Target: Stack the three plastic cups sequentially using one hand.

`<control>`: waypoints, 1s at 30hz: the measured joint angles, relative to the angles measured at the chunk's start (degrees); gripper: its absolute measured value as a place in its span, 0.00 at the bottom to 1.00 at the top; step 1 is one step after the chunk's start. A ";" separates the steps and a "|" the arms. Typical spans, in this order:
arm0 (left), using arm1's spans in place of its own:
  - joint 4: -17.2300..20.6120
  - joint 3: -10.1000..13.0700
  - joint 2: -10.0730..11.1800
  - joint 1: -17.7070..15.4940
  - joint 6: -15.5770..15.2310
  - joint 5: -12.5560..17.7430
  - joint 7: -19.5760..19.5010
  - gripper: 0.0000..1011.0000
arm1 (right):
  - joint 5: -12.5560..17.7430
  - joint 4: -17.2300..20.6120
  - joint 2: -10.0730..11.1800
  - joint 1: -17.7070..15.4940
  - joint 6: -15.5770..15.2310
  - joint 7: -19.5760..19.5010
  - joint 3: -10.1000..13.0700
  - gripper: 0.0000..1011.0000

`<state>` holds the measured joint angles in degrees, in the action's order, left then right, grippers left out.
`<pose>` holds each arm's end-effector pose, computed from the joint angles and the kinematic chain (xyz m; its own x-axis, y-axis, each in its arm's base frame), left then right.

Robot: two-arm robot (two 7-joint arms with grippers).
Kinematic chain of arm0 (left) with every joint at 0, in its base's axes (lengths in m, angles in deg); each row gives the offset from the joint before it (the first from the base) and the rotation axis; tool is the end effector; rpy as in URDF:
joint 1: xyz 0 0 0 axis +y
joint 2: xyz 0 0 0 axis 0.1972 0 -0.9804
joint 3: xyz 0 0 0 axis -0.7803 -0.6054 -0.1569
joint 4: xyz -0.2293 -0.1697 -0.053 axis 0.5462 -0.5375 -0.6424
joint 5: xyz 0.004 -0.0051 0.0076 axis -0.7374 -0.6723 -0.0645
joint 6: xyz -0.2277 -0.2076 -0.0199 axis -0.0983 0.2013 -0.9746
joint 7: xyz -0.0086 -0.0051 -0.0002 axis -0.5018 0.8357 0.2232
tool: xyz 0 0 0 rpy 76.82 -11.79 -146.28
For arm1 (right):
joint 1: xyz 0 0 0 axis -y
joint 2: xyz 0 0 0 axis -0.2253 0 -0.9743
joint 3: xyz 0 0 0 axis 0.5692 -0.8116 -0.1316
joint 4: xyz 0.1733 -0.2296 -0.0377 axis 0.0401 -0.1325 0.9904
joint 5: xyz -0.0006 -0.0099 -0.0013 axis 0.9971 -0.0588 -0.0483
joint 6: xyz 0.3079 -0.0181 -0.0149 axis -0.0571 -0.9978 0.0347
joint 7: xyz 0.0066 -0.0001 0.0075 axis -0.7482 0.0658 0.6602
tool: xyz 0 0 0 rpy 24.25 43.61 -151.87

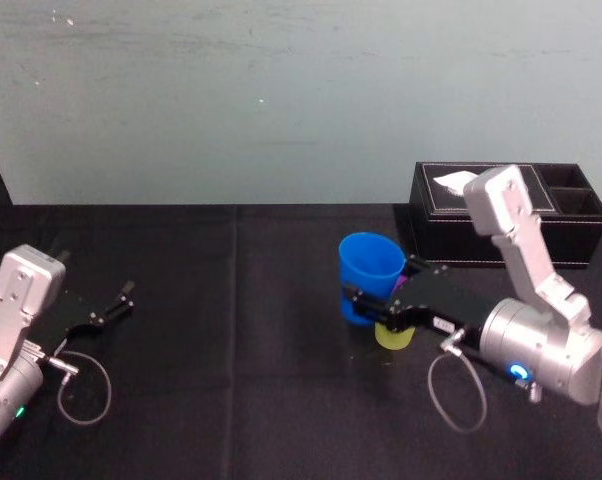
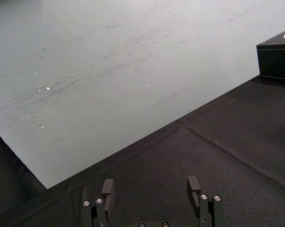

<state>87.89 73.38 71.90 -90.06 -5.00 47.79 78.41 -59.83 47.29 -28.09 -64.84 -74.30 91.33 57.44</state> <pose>0.3580 0.0826 -0.3023 0.2923 0.8803 0.3737 -0.9553 0.2873 0.0703 0.3587 -0.0134 -0.2060 0.6640 -0.7457 0.0553 0.7335 0.6352 -0.2419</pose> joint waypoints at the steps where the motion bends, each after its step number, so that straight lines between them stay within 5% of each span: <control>1: 0.00 0.00 0.00 0.00 0.00 0.00 0.00 0.99 | 0.20 -0.12 0.31 0.68 -0.45 -0.03 0.24 0.72; 30: 0.00 0.00 0.00 0.00 0.00 0.00 0.00 0.99 | 2.50 -5.73 1.64 3.97 0.11 -3.34 1.95 0.72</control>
<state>87.89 73.38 71.90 -90.06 -4.99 47.79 78.41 -57.33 41.56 -26.45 -60.87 -74.18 87.98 59.39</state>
